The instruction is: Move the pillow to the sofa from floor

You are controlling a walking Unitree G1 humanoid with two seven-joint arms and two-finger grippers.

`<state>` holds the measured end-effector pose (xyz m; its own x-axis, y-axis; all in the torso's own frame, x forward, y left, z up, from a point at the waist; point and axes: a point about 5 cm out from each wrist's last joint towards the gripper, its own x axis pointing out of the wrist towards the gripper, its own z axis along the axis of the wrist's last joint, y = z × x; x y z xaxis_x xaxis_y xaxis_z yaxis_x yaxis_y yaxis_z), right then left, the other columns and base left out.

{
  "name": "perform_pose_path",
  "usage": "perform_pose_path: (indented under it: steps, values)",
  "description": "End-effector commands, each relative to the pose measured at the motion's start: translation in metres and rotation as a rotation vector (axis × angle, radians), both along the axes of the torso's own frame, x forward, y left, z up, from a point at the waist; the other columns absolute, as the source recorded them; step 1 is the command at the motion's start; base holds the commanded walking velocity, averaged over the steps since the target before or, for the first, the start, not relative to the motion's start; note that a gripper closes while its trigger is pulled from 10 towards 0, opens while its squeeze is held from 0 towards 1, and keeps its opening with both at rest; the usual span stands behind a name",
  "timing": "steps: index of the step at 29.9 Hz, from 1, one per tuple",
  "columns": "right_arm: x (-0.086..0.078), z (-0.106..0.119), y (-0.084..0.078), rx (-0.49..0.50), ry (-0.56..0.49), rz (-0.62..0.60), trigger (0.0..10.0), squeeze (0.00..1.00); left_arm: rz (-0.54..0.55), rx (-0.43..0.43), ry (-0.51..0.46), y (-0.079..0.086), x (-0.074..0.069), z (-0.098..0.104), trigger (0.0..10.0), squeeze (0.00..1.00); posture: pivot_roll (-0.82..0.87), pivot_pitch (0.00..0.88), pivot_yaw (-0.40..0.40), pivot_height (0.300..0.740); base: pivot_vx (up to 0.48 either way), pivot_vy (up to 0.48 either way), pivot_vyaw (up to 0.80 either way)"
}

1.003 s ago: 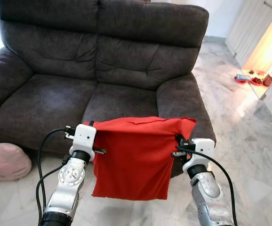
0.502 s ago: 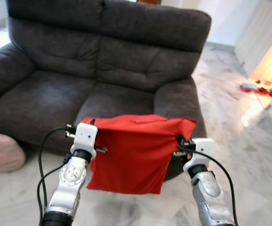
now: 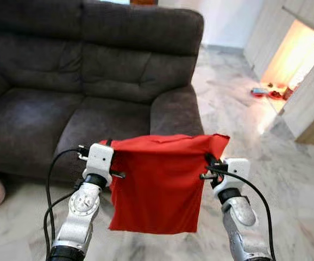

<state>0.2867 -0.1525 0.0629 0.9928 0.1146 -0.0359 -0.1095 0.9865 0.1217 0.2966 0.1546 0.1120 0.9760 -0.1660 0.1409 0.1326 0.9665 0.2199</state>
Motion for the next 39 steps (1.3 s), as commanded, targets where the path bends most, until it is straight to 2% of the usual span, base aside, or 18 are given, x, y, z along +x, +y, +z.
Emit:
perform_pose_path:
  steps: [1, 8, 14, 20, 23, 35, 39]
  values:
    - [0.005, 0.012, -0.006, -0.003, -0.059, -0.026, 10.0, 0.00, -0.001, -0.035, -0.108, -0.002, 0.003, 0.026, 10.0, 0.00, 0.11, 0.000, -0.121, 0.740, 0.000, 0.000, 0.00]
    - [0.005, 0.013, -0.006, -0.007, -0.069, -0.029, 10.0, 0.00, 0.002, -0.035, -0.106, -0.004, 0.002, 0.026, 10.0, 0.00, 0.12, 0.000, -0.120, 0.740, 0.000, 0.000, 0.00]
    - [0.001, 0.012, -0.002, -0.043, -0.072, 0.001, 10.0, 0.00, 0.030, 0.034, -0.140, -0.002, 0.001, 0.035, 10.0, 0.00, 0.11, 0.000, -0.109, 0.740, 0.000, 0.000, 0.00]
    - [-0.003, 0.014, 0.003, -0.046, -0.085, 0.026, 10.0, 0.00, 0.042, 0.036, -0.180, -0.002, -0.002, 0.045, 10.0, 0.00, 0.11, 0.000, -0.105, 0.740, 0.000, 0.000, 0.00]
    - [-0.002, 0.024, 0.005, -0.046, -0.121, 0.047, 10.0, 0.00, 0.060, 0.030, -0.205, -0.002, -0.004, 0.051, 10.0, 0.00, 0.11, 0.000, -0.105, 0.740, 0.000, 0.000, 0.00]
    - [-0.001, 0.029, 0.003, -0.048, -0.132, 0.038, 10.0, 0.00, 0.071, 0.037, -0.221, -0.004, -0.004, 0.057, 10.0, 0.00, 0.12, 0.000, -0.105, 0.740, 0.000, 0.000, 0.00]
    - [0.000, 0.036, 0.007, -0.040, -0.151, 0.049, 10.0, 0.00, 0.085, 0.031, -0.227, -0.003, -0.006, 0.058, 10.0, 0.00, 0.12, 0.000, -0.109, 0.740, 0.000, 0.000, 0.00]
